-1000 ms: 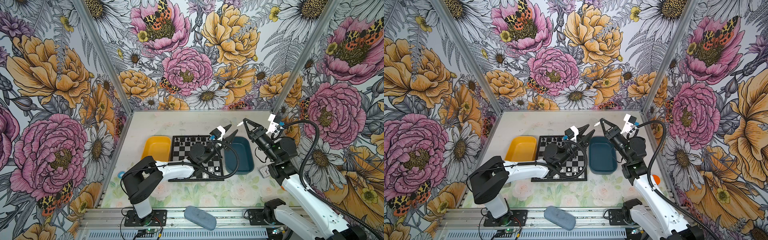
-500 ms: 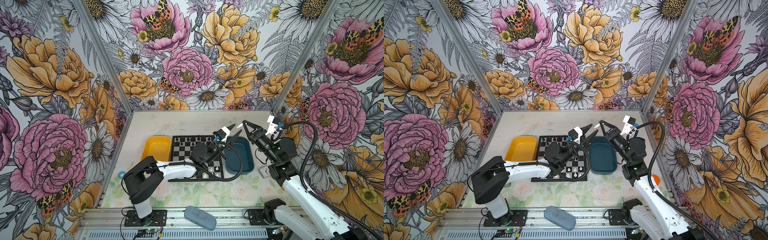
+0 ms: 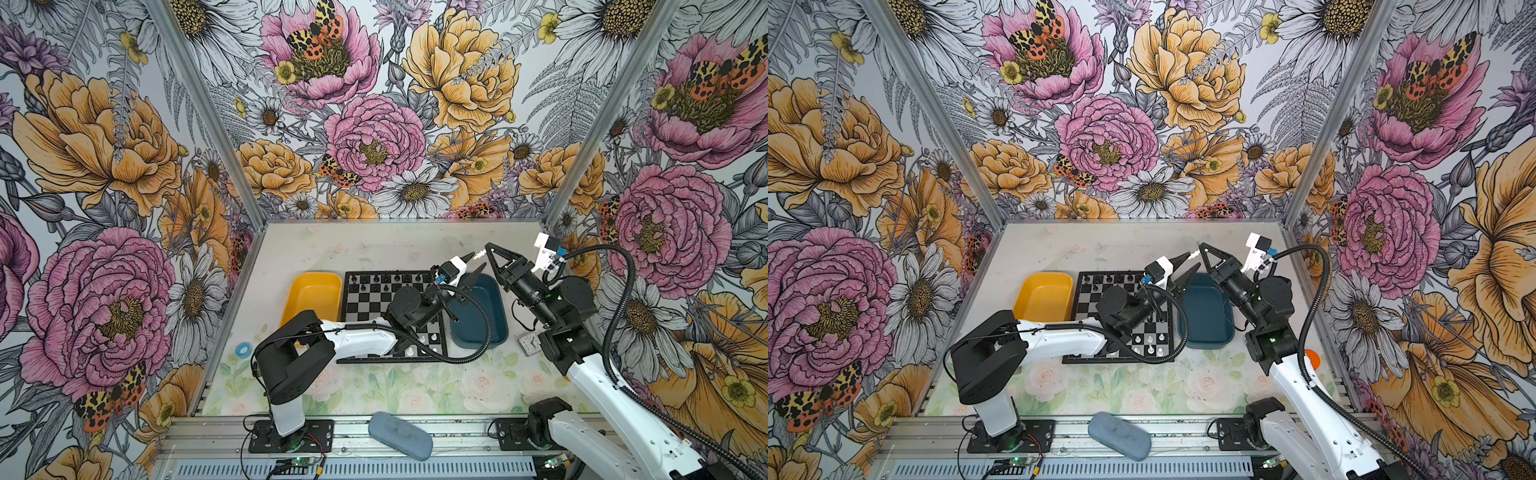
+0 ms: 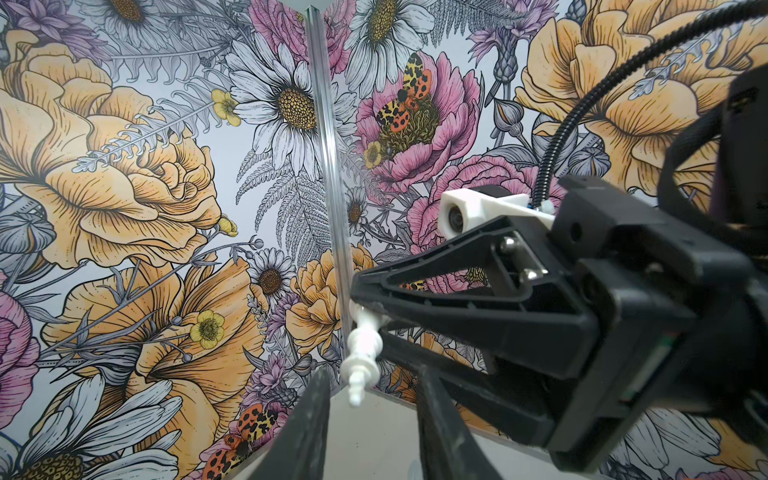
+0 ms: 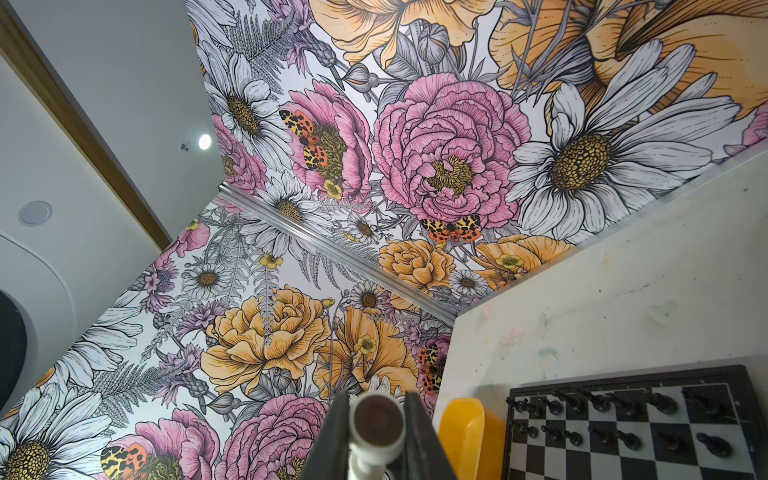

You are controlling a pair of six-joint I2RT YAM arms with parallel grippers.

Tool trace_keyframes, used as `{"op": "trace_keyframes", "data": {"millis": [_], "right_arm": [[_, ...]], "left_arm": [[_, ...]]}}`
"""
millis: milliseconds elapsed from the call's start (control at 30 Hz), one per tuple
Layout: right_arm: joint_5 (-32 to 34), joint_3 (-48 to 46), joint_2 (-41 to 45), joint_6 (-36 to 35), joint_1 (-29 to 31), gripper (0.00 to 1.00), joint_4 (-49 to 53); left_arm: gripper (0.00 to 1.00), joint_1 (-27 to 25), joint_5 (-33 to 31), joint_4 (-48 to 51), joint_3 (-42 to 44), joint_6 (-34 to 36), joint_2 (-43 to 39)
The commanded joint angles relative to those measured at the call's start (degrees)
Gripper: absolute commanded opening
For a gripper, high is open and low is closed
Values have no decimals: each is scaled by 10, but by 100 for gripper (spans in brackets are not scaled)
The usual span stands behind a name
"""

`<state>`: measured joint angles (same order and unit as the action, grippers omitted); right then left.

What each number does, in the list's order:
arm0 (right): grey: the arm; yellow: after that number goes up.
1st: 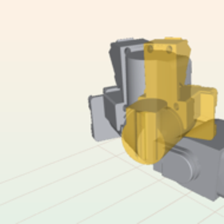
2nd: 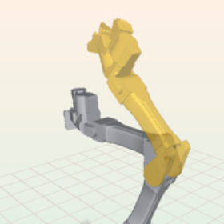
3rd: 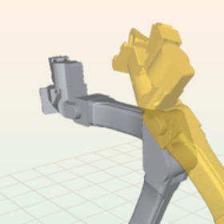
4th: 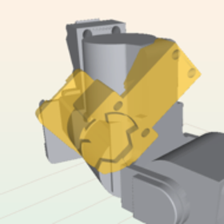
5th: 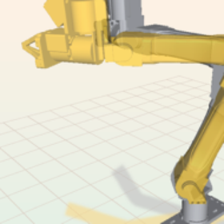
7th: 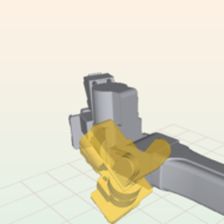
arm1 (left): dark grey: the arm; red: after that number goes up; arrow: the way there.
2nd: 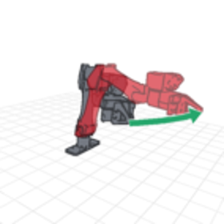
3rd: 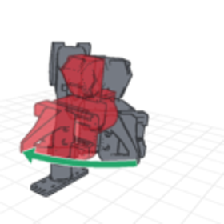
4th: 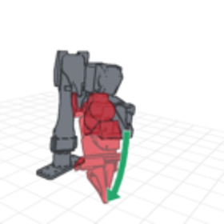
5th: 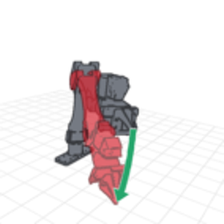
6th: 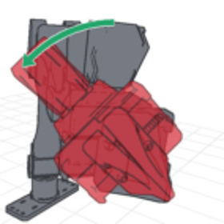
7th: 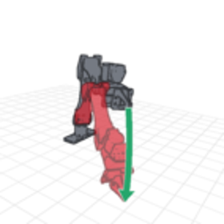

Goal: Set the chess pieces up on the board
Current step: 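Close the left gripper around the pawn held by the right gripper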

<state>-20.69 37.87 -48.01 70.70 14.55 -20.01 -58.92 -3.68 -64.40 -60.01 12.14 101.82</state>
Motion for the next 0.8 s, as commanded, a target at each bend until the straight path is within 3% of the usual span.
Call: {"op": "trace_keyframes", "data": {"millis": [0,233,433,767], "right_arm": [[-6,-5,8,-6,0,0,6],[-5,-7,8,-5,0,0,8],[-5,-7,8,-5,0,0,9],[-6,-7,6,-5,1,0,11]], "left_arm": [[36,-2,-12,-12,-9,6,-1],[35,-4,-8,-13,-7,6,-3],[25,-3,-10,-9,-9,8,-3],[22,-3,-7,-7,-9,8,-2]]}}
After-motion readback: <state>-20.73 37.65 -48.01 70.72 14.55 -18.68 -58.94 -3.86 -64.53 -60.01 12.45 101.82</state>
